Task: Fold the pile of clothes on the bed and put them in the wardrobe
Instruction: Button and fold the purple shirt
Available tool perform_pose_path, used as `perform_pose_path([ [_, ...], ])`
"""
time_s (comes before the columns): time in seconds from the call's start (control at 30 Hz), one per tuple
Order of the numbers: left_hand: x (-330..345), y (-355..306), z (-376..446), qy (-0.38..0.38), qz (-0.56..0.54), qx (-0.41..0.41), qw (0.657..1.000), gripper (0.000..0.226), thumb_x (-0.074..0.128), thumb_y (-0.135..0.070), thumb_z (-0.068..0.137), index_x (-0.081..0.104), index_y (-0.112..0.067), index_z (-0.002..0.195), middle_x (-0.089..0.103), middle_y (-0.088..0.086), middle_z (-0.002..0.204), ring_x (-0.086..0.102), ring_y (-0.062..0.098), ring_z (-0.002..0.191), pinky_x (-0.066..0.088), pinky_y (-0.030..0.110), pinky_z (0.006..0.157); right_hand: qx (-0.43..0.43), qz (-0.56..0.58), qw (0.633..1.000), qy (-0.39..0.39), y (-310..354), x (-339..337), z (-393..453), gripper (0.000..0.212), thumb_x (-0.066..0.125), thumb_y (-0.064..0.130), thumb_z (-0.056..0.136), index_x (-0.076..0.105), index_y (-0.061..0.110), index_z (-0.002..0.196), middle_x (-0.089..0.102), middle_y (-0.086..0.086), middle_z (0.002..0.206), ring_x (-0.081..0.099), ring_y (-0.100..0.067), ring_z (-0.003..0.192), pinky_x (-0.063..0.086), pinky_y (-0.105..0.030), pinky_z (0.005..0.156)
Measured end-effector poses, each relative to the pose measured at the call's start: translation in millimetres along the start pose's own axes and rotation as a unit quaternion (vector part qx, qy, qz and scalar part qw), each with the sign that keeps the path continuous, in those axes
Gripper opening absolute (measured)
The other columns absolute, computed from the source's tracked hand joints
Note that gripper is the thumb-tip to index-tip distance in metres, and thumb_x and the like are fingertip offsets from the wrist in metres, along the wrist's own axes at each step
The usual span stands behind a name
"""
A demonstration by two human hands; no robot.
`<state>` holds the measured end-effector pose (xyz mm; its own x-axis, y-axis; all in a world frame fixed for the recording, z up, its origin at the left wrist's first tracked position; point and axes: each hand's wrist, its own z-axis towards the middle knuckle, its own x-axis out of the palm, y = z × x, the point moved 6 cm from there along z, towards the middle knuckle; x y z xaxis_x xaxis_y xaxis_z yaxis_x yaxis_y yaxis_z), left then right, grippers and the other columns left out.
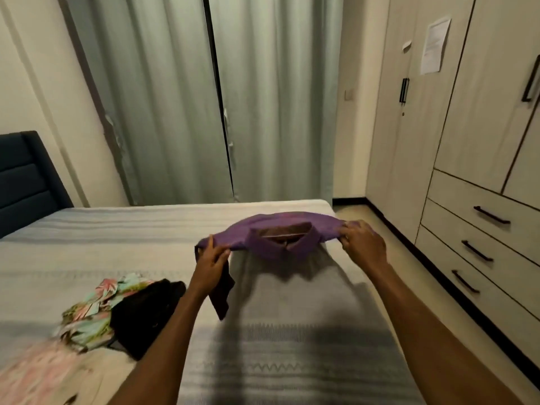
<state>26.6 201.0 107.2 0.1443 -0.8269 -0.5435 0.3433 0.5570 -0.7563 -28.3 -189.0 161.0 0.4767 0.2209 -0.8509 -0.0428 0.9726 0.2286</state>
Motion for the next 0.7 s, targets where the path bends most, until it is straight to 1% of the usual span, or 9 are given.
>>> perform_pose_path([
  [0.07,26.2,38.4,-59.3,0.057,0.034,-0.021,0.998,0.029,0.054,-0.013,0.101,0.063,-0.011,0.129,0.016,0.019,0.162,0.019,0.035,0.15,0.016,0.043,0.121,0.028,0.011,0.997,0.07,-14.6,44.3,-60.8,0.029,0.055,0.022,0.097,0.07,0.02,0.122,0.057,-0.008,0.139,0.04,-0.033,0.139,0.041,-0.045,0.108],
  [0.13,49.7,70.8,-114.5,0.11,0.075,-0.044,0.99,0.031,0.052,-0.015,0.103,0.06,-0.016,0.132,0.013,0.023,0.161,0.01,0.04,0.151,0.005,0.046,0.121,0.047,-0.003,0.991,0.128,-26.8,84.6,-119.6,0.033,0.052,0.024,0.099,0.065,0.019,0.13,0.048,-0.007,0.15,0.029,-0.032,0.147,0.032,-0.045,0.115],
  [0.23,72.2,105.2,-183.8,0.185,0.116,-0.083,0.972,0.029,0.045,-0.025,0.106,0.056,-0.032,0.132,0.008,0.02,0.163,0.002,0.043,0.151,-0.001,0.046,0.121,0.077,0.019,0.988,0.136,-31.1,117.3,-206.0,0.032,0.054,0.023,0.1,0.064,0.022,0.131,0.048,-0.008,0.15,0.022,-0.035,0.15,0.037,-0.046,0.111],
  [0.33,82.1,116.9,-235.3,0.271,0.155,-0.12,0.942,0.032,0.04,-0.032,0.107,0.054,-0.033,0.135,0.006,0.018,0.164,0.005,0.044,0.15,0.007,0.047,0.121,0.1,-0.004,0.973,0.207,-28.1,141.7,-278.9,0.038,0.047,0.022,0.102,0.057,0.026,0.139,0.044,-0.007,0.153,0.016,-0.035,0.151,0.036,-0.044,0.112],
  [0.43,82.5,113.6,-258.7,0.308,0.181,-0.131,0.925,0.032,0.043,-0.032,0.106,0.06,-0.024,0.131,0.022,0.019,0.161,0.027,0.039,0.145,0.027,0.035,0.113,0.116,-0.004,0.958,0.264,-31.0,157.1,-317.9,0.041,0.042,0.023,0.103,0.051,0.032,0.143,0.039,-0.003,0.156,0.015,-0.034,0.151,0.034,-0.044,0.114],
  [0.5,78.6,109.5,-265.2,0.308,0.208,-0.115,0.921,0.033,0.045,-0.033,0.105,0.062,-0.021,0.131,0.036,0.018,0.155,0.04,0.036,0.138,0.036,0.03,0.103,0.116,0.01,0.966,0.231,-29.5,155.3,-331.7,0.04,0.046,0.019,0.101,0.058,0.029,0.137,0.051,-0.003,0.148,0.029,-0.035,0.147,0.045,-0.045,0.106],
  [0.57,70.8,103.5,-266.0,0.279,0.23,-0.085,0.928,0.033,0.046,-0.036,0.104,0.064,-0.025,0.13,0.04,0.012,0.155,0.047,0.035,0.134,0.038,0.032,0.102,0.098,0.034,0.984,0.144,-25.7,139.8,-339.2,0.039,0.05,0.015,0.092,0.069,0.022,0.124,0.066,-0.005,0.127,0.05,-0.038,0.132,0.058,-0.043,0.082],
  [0.6,65.7,100.1,-264.1,0.262,0.243,-0.067,0.931,0.033,0.047,-0.038,0.104,0.065,-0.028,0.129,0.041,0.009,0.155,0.05,0.035,0.131,0.04,0.034,0.102,0.078,0.039,0.99,0.111,-22.5,130.3,-342.3,0.039,0.049,0.016,0.088,0.072,0.02,0.12,0.069,-0.005,0.12,0.056,-0.038,0.124,0.059,-0.041,0.072],
  [0.7,60.2,99.5,-272.7,0.265,0.338,-0.004,0.903,0.043,0.04,-0.055,0.095,0.069,-0.036,0.121,0.051,0.002,0.146,0.053,0.035,0.121,0.041,0.036,0.096,0.046,0.015,0.996,0.081,-20.8,123.1,-367.7,0.038,0.052,0.02,0.084,0.075,0.022,0.114,0.07,-0.002,0.112,0.058,-0.031,0.113,0.057,-0.039,0.068],
])
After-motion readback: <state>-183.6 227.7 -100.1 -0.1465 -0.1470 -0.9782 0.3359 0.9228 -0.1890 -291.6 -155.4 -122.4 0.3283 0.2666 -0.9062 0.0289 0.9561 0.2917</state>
